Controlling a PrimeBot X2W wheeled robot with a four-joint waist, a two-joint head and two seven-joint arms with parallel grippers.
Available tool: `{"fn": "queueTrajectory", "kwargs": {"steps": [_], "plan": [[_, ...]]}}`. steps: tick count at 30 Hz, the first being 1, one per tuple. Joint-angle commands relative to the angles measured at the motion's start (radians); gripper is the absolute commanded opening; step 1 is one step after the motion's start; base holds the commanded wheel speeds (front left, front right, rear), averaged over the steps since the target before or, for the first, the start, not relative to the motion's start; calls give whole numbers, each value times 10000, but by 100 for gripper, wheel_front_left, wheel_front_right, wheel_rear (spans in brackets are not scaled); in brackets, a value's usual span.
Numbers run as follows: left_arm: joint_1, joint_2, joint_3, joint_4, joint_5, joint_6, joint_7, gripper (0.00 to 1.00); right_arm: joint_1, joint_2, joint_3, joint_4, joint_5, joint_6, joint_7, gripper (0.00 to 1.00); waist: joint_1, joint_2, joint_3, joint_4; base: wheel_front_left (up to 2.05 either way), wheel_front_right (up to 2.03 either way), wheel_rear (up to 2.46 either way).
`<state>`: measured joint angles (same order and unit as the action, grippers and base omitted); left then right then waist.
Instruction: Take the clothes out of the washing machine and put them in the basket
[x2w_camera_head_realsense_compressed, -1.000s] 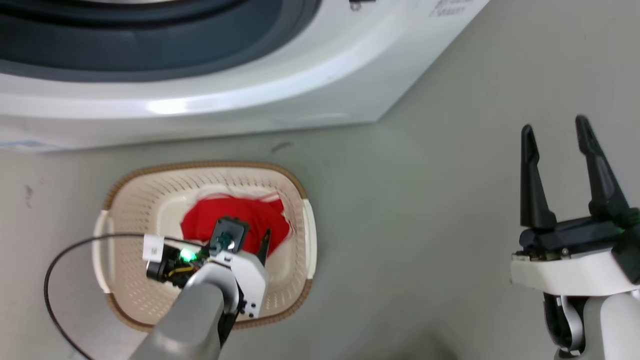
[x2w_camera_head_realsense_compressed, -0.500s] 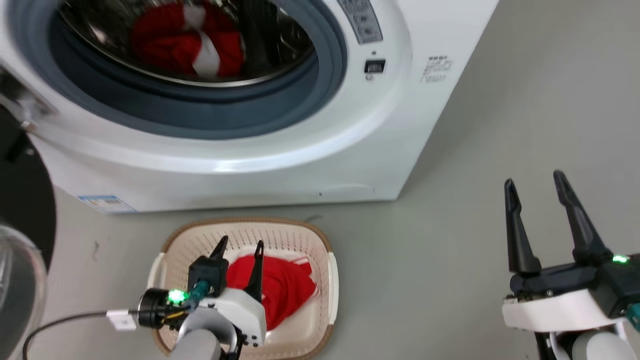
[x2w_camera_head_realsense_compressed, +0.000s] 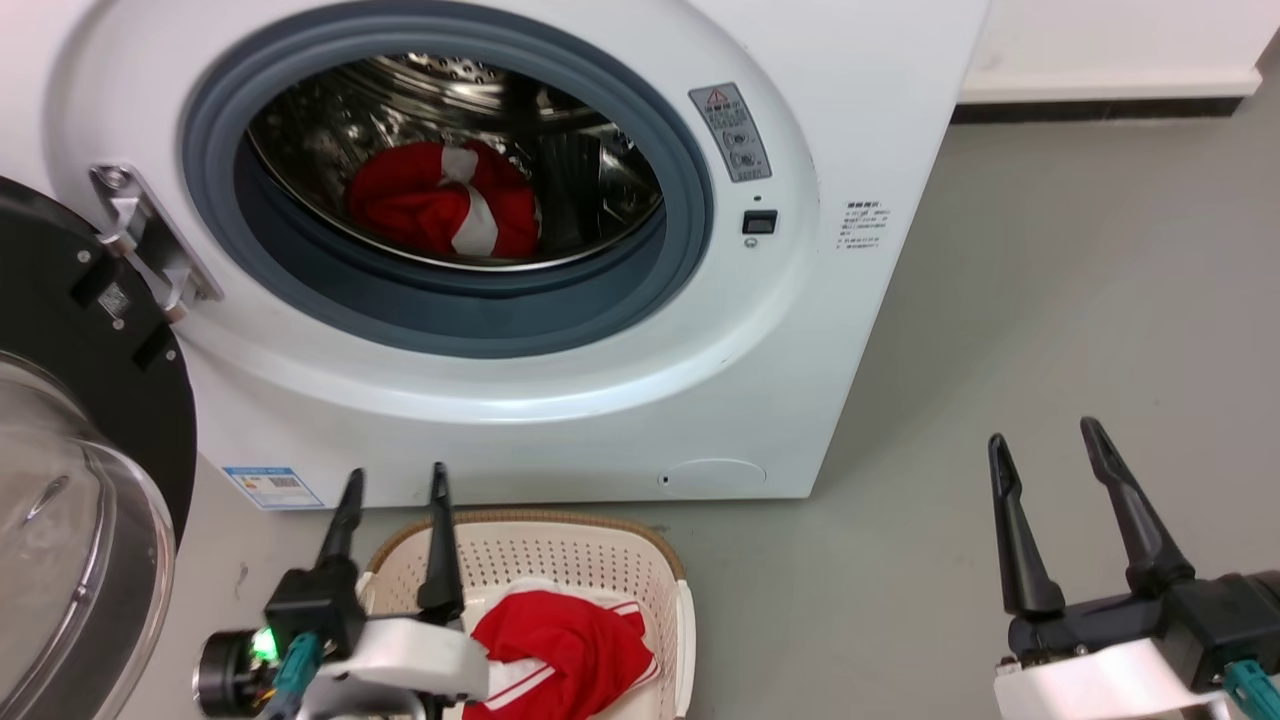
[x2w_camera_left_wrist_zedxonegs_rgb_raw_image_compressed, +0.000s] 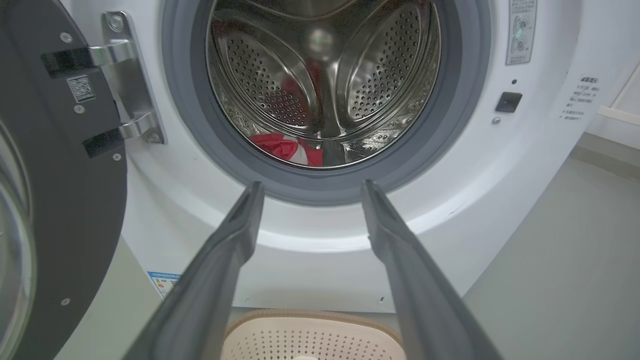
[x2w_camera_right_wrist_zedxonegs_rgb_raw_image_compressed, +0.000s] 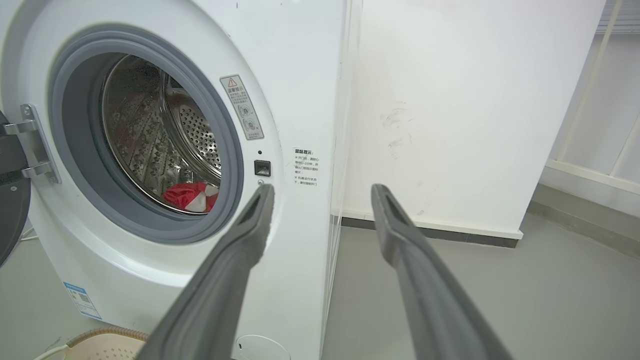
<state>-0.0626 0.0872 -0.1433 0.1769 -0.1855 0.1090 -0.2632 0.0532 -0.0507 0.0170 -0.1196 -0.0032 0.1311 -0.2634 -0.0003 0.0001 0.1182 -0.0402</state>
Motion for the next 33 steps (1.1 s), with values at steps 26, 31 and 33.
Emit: {"fn": "queueTrajectory", "kwargs": {"steps": [26, 31, 33], "plan": [[-4586, 152, 1344, 2241, 918, -988, -23, 100, -1172, 11, 225, -268, 371, -7, -19, 100, 3, -1, 1988, -979, 0, 0, 0], [-7134, 726, 1302, 4298, 1121, -1149, 37, 100, -1800, 14, 236, -383, 497, -8, -19, 100, 3, -1, 3180, -1334, 0, 0, 0], [-8192, 924, 1138, 4977, 1277, -1283, 60, 100, -2011, 11, 158, -411, 524, -7, -19, 100, 3, -1, 3601, -1422, 0, 0, 0]]}}
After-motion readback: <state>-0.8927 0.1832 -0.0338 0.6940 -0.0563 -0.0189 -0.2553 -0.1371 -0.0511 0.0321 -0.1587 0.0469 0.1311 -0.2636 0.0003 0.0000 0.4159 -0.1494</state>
